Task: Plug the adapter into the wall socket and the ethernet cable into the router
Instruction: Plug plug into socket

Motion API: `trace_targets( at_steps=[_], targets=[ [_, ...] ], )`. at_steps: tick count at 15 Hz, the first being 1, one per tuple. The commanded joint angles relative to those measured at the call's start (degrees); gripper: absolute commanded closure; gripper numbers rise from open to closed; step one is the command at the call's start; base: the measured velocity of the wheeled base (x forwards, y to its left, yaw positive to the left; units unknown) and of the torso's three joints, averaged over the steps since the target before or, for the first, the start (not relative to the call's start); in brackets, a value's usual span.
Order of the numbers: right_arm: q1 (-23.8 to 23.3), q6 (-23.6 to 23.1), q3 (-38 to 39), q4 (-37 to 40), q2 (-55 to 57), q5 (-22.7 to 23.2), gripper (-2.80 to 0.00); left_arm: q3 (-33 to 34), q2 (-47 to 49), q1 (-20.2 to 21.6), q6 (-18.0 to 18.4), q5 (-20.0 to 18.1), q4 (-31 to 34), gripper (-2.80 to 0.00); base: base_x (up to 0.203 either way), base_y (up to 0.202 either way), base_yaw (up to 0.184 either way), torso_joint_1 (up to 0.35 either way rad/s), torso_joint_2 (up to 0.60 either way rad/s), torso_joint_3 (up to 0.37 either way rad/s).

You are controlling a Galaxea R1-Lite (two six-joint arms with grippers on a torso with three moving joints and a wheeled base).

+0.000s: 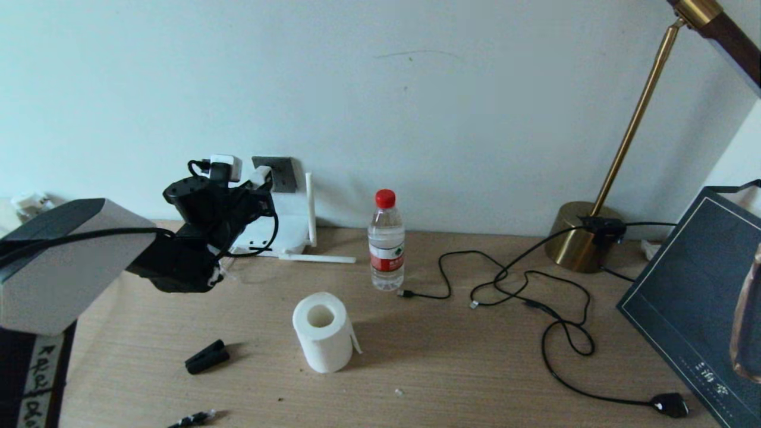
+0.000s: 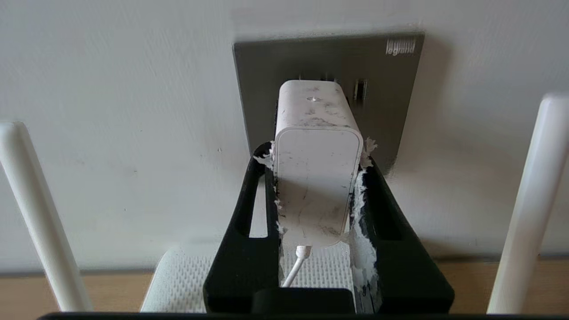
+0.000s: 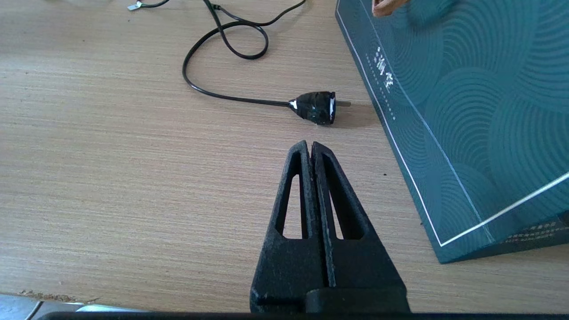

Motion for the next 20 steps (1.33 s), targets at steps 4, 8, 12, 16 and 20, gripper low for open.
trace_targets(
  at_steps=[4, 8, 12, 16, 20],
  targets=[
    [0.0, 0.01, -0.01, 0.11, -0.02, 0.0, 0.0, -2.85, 1.94, -0.43, -0.99, 0.41, 0.91, 0.0, 0.0, 0.0, 0.0, 0.0, 0.0, 0.0],
    [0.0, 0.0, -0.01, 0.11, 0.06, 0.0, 0.0, -4.19, 2.54, -0.61, -1.03, 0.86, 1.92, 0.0, 0.0, 0.0, 0.0, 0.0, 0.0, 0.0],
    [0.0, 0.01, -0.01, 0.11, 0.05, 0.0, 0.0, -5.49, 2.88, -0.61, -1.08, 0.89, 2.95, 0.0, 0.0, 0.0, 0.0, 0.0, 0.0, 0.0],
    [0.0, 0.01, -0.01, 0.11, -0.02, 0.0, 0.0, -6.37, 2.8, -0.61, -1.12, 0.89, 3.85, 0.0, 0.0, 0.0, 0.0, 0.0, 0.0, 0.0],
    [0.0, -0.03, -0.01, 0.11, 0.06, 0.0, 0.0, -6.56, 2.89, -0.61, -1.32, 0.98, 4.29, 0.0, 0.0, 0.0, 0.0, 0.0, 0.0, 0.0]
  ],
)
